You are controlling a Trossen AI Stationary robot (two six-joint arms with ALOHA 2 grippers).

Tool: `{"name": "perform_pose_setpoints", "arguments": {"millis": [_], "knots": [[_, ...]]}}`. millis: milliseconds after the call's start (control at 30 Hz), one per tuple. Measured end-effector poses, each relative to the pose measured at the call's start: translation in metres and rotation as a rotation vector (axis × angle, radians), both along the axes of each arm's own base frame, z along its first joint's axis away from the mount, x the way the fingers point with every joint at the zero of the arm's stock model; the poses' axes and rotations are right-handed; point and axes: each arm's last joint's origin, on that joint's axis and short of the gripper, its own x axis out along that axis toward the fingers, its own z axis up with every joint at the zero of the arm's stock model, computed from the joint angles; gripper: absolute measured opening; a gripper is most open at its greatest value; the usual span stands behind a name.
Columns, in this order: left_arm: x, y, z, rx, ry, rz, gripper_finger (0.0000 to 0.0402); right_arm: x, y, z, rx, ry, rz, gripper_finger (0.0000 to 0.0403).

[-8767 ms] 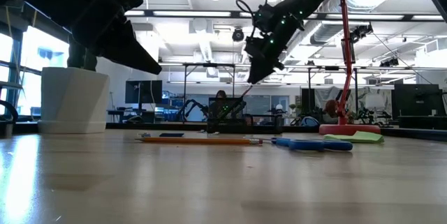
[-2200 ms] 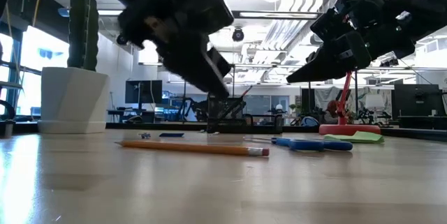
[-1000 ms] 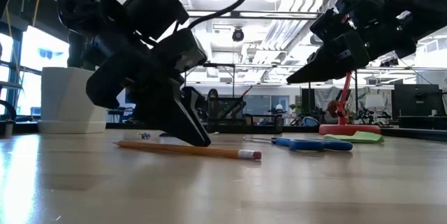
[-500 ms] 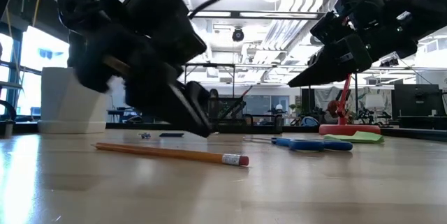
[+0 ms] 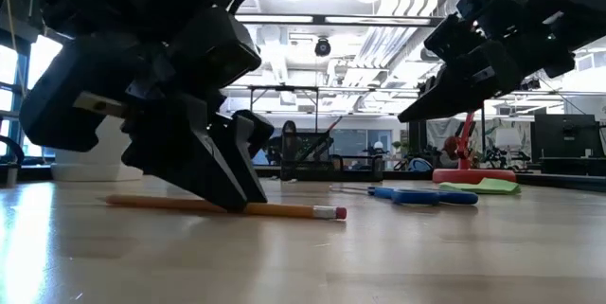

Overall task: Pick and place office supplies into organizer
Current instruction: Put the yellow pencil into the top left section of the desk organizer

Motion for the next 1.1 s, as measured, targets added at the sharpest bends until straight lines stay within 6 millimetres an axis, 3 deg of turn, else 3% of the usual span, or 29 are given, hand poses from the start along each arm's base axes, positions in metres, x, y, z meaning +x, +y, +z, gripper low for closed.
{"name": "perform_pose_setpoints", "arguments": {"millis": [533, 667, 900, 1100], "knots": [[-0.002, -0.003, -0.010, 0.012, 0.060, 0.169, 0.0101, 0.001, 0.011, 0.000, -0.043, 0.002, -0.009, 0.0011], [-0.001, -0.002, -0.013, 0.024, 0.051, 0.204, 0.0082, 0.000, 0.010, 0.000, -0.058, 0.005, -0.017, 0.0011], [0.001, -0.002, -0.016, 0.007, 0.030, 0.229, 0.0013, 0.000, 0.010, -0.001, -0.058, 0.011, -0.017, 0.0011], [0.002, -0.001, -0.016, 0.014, 0.026, 0.240, 0.0032, 0.000, 0.010, -0.001, -0.059, 0.010, -0.016, 0.0011]]}}
